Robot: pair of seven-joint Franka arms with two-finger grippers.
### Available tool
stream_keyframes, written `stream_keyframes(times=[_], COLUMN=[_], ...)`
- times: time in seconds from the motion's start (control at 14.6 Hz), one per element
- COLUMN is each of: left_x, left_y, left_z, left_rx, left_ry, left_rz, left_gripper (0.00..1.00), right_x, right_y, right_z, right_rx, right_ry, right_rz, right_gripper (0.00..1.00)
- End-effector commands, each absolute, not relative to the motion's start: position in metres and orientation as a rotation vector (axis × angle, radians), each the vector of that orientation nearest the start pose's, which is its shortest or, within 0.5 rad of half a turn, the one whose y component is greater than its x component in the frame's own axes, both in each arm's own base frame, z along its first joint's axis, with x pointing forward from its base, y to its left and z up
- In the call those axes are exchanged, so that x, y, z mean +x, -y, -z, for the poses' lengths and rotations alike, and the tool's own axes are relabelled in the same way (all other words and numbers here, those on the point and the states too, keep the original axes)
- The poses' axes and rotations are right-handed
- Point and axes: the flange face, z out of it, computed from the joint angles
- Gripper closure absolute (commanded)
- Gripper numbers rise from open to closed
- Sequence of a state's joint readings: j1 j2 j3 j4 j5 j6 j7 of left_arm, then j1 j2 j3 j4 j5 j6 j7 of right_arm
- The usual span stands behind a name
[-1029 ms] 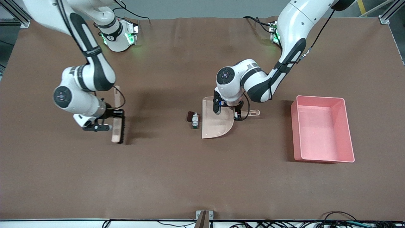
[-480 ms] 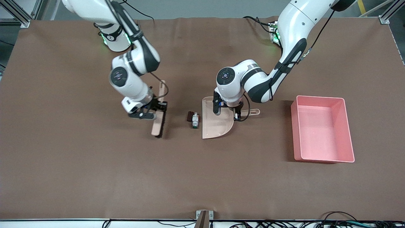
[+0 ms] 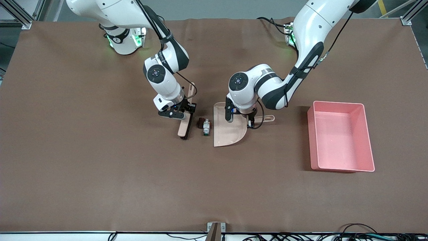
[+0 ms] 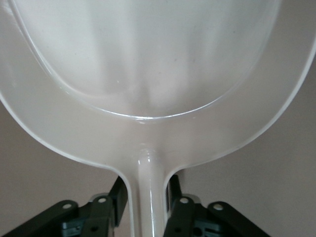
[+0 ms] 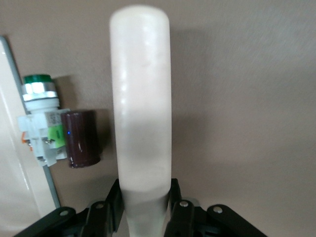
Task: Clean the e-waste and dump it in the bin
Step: 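Carry the brush with the right gripper toward the parts beside the dustpan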
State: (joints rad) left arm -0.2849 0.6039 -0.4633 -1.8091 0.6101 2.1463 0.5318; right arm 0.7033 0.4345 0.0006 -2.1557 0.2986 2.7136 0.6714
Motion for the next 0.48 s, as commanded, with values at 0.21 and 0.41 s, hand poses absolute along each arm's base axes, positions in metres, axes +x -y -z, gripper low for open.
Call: stream_keyframes(times=[0.21, 0.41], left_x=[0.496, 0.496], left_y=[0.402, 0.401], left_z=[-0.222, -0.222], left_rx=[-1.985, -1.994], left_ry=[-2.104, -2.097], left_rz=[-0.182, -0.183], left_gripper=[0.72, 0.79], right_x=[0.436, 0.439], right_y=[-0.4, -0.413], right_z=[-0.205, -0.205], right_rx=[-2.902, -2.892], right_ry=[-0.42, -0.413], right_rz=[0.012, 0.021], right_gripper=[0.99, 0.99])
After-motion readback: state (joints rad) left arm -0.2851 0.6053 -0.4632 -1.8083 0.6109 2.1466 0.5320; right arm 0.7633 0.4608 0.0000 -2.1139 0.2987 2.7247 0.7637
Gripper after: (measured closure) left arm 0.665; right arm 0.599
